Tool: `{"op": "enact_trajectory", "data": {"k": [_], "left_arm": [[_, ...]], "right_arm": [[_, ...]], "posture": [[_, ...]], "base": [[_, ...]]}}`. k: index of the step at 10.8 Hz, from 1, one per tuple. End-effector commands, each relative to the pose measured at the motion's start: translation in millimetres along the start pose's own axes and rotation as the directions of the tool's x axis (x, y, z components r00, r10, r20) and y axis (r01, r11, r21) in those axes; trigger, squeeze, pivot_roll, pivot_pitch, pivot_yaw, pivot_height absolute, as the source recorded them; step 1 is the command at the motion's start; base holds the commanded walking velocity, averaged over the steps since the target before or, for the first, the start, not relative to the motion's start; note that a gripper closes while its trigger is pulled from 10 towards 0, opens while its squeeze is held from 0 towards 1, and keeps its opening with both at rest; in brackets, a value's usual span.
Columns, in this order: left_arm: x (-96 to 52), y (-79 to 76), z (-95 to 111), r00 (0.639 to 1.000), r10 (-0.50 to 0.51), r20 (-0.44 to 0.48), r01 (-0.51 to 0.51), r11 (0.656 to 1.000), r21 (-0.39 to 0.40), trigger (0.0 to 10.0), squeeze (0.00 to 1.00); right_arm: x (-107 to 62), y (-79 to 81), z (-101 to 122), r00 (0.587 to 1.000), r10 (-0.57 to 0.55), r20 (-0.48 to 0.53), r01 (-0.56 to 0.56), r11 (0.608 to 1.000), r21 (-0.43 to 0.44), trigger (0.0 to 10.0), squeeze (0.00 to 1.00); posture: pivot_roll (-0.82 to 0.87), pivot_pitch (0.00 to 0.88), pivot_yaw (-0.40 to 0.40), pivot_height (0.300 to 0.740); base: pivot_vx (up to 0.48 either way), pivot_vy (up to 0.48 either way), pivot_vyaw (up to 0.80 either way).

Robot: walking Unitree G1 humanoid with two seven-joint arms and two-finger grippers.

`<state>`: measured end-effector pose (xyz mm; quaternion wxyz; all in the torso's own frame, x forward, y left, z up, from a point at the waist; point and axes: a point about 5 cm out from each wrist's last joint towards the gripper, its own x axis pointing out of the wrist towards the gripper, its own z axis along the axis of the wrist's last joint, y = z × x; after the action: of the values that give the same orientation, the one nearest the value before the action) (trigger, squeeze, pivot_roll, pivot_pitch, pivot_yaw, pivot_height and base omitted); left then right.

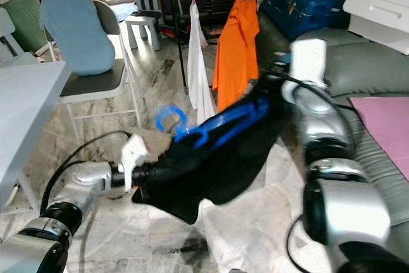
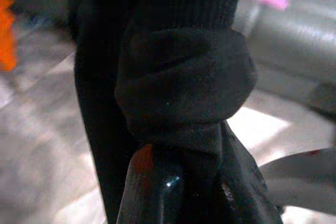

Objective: Hang hanger

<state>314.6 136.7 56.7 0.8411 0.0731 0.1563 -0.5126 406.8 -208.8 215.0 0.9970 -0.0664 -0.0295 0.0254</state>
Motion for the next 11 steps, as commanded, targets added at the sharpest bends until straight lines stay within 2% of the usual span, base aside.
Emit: {"op": "enact_trajectory", "data": {"k": [1, 2, 3, 4, 5, 6, 7, 8, 9, 10, 11], "left_arm": [[-0.6, 6.6, 4.0, 0.998, 0.048, -0.038, -0.047, 0.998, 0.046, 0.0, 0.00], [4.9, 6.7, 3.7, 0.994, 0.094, -0.057, -0.092, 0.995, 0.044, 0.0, 0.00], [8.1, 9.1, 5.4, 0.986, 0.156, -0.061, -0.153, 0.987, 0.056, 0.0, 0.00], [10.1, 17.9, 10.1, 0.952, 0.299, -0.065, -0.295, 0.953, 0.070, 0.0, 0.00], [7.9, 26.9, 15.1, 0.906, 0.421, -0.052, -0.418, 0.906, 0.065, 0.0, 0.00], [3.7, 38.4, 29.0, 0.839, 0.543, 0.032, -0.543, 0.840, -0.001, 0.0, 0.00], [5.0, 37.5, 34.8, 0.856, 0.513, 0.071, -0.514, 0.858, -0.002, 0.0, 0.00], [5.3, 33.9, 33.7, 0.886, 0.458, 0.076, -0.461, 0.887, 0.030, 0.0, 0.00], [6.1, 25.3, 29.6, 0.939, 0.336, 0.079, -0.341, 0.938, 0.059, 0.0, 0.00], [4.0, 12.6, 19.9, 0.988, 0.149, 0.047, -0.152, 0.985, 0.085, 0.0, 0.00], [-2.1, 1.1, 8.7, 1.000, -0.021, -0.004, 0.022, 0.995, 0.095, 0.0, 0.00]], "right_arm": [[6.3, 11.7, 36.9, 0.987, 0.066, 0.144, -0.066, 0.998, -0.005, 0.0, 0.00], [2.4, 33.5, 50.2, 0.951, 0.197, 0.240, -0.201, 0.980, -0.006, 0.0, 0.00], [-4.1, 47.2, 55.9, 0.914, 0.285, 0.288, -0.290, 0.957, -0.027, 0.0, 0.00], [-18.0, 63.0, 58.0, 0.855, 0.409, 0.318, -0.410, 0.910, -0.065, 0.0, 0.00], [-25.1, 67.6, 53.9, 0.836, 0.460, 0.301, -0.450, 0.887, -0.106, 0.0, 0.00], [-33.7, 60.7, 40.1, 0.848, 0.469, 0.245, -0.432, 0.881, -0.191, 0.0, 0.00], [-28.1, 35.6, 29.8, 0.928, 0.319, 0.192, -0.292, 0.944, -0.154, 0.0, 0.00], [-25.4, 19.3, 26.8, 0.960, 0.220, 0.172, -0.192, 0.968, -0.164, 0.0, 0.00], [-23.2, 5.1, 23.7, 0.983, 0.114, 0.147, -0.088, 0.981, -0.174, 0.0, 0.00], [-21.3, -11.7, 21.6, 0.991, -0.010, 0.131, 0.032, 0.985, -0.170, 0.0, 0.00], [-20.5, -28.9, 18.4, 0.985, -0.133, 0.107, 0.147, 0.979, -0.140, 0.0, 0.00]], "posture": [[-0.28, 0.000, 0.044, 0.740], [-0.28, 0.000, 0.047, 0.740], [-0.28, 0.000, 0.050, 0.740], [-0.28, 0.000, 0.053, 0.740], [-0.29, 0.000, 0.053, 0.740], [-0.29, 0.000, 0.057, 0.740], [-0.29, 0.000, 0.058, 0.740], [-0.29, 0.000, 0.061, 0.740], [-0.28, 0.000, 0.061, 0.740], [-0.27, 0.000, 0.060, 0.740], [-0.26, 0.000, 0.059, 0.740]], "base": [[0.000, 0.000, 0.00], [0.000, 0.000, 0.00], [0.000, 0.000, 0.00], [0.000, 0.000, 0.00], [0.000, 0.000, 0.00], [0.000, 0.000, 0.00], [0.000, 0.000, 0.00], [0.000, 0.000, 0.00], [0.000, 0.000, 0.00], [0.000, 0.000, 0.00], [0.000, 0.000, 0.00]]}}
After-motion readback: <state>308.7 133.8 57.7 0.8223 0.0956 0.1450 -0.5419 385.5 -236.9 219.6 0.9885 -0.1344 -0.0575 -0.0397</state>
